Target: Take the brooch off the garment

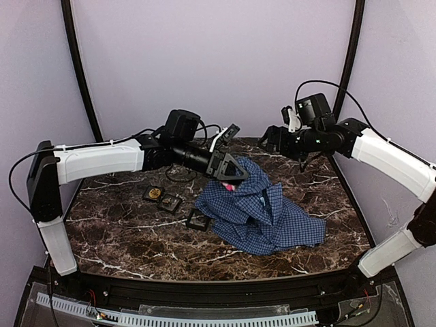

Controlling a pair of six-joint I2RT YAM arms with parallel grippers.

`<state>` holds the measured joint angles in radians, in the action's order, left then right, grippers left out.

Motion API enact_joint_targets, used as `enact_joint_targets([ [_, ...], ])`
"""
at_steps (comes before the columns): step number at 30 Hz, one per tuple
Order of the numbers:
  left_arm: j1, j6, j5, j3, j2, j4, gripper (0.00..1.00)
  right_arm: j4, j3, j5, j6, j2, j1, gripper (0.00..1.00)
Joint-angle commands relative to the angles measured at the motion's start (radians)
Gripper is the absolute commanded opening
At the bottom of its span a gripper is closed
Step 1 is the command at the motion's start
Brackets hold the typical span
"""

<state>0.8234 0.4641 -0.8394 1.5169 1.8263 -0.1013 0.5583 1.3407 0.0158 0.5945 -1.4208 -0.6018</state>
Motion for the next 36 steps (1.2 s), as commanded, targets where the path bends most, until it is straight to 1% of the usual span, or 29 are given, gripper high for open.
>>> enact_joint_targets([
  [1,0.011,-0.136,0.028,0.024,-0.027,-0.202,0.71,0.046,-0.013,-0.021,0.026,0.072,-0.009,0.90],
  [2,0.009,-0.154,0.049,0.020,-0.037,-0.228,0.81,0.031,-0.035,0.008,0.026,0.087,-0.014,0.91],
  [3,0.008,-0.169,0.082,-0.001,-0.059,-0.248,0.83,0.007,-0.061,0.034,0.024,0.107,-0.023,0.94],
  [5,-0.002,-0.138,0.097,-0.061,-0.092,-0.203,0.85,-0.053,-0.111,0.081,0.001,0.152,-0.056,0.95],
  [8,-0.026,-0.077,0.117,-0.128,-0.122,-0.137,0.86,-0.097,-0.159,0.101,-0.005,0.199,-0.111,0.95],
  [10,-0.028,-0.075,0.176,-0.163,-0.158,-0.124,0.87,-0.089,-0.173,0.085,-0.010,0.208,-0.155,0.95],
  [12,-0.032,-0.083,0.246,-0.211,-0.208,-0.123,0.87,-0.069,-0.178,0.035,-0.025,0.196,-0.213,0.95],
  [14,-0.042,-0.073,0.287,-0.271,-0.253,-0.115,0.87,-0.046,-0.175,-0.027,-0.028,0.159,-0.266,0.95],
  [20,-0.088,0.037,0.307,-0.434,-0.375,-0.049,0.89,-0.021,-0.123,-0.203,-0.065,0.013,-0.421,0.95],
  [23,-0.118,0.080,0.337,-0.503,-0.417,-0.042,0.89,-0.004,-0.090,-0.279,-0.100,-0.064,-0.493,0.95],
  [26,-0.136,0.107,0.380,-0.550,-0.464,-0.039,0.89,-0.030,-0.088,-0.302,-0.144,-0.135,-0.532,0.95],
  [28,-0.144,0.109,0.404,-0.570,-0.482,-0.055,0.89,-0.034,-0.084,-0.351,-0.167,-0.184,-0.550,0.96],
  [32,-0.153,0.115,0.430,-0.590,-0.509,-0.072,0.89,-0.036,-0.076,-0.427,-0.188,-0.293,-0.555,0.96],
  [36,-0.154,0.117,0.451,-0.605,-0.536,-0.084,0.90,-0.027,-0.066,-0.514,-0.172,-0.389,-0.555,0.98],
])
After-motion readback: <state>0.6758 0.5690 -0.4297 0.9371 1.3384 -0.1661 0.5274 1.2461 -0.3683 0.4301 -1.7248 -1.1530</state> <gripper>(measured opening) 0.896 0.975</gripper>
